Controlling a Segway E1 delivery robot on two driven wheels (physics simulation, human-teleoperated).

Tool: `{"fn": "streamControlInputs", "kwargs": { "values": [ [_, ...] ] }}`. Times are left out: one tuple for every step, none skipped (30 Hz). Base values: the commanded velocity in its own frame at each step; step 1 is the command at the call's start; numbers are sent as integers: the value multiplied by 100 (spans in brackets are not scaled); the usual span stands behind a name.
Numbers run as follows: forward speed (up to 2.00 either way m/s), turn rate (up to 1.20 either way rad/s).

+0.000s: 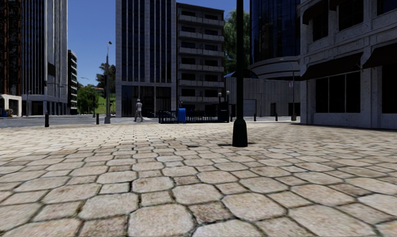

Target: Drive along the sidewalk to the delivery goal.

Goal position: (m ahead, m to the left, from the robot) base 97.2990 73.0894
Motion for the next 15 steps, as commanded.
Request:
{"fn": "streamControlInputs", "kwargs": {
  "values": [
    [79, 35],
    [79, 35],
    [79, 35],
    [79, 35],
    [79, 35],
    [79, 35],
    [79, 35],
    [79, 35],
    [79, 35],
    [79, 35],
    [79, 35],
    [79, 35],
    [79, 35],
    [79, 35],
    [79, 35]
  ]
}}
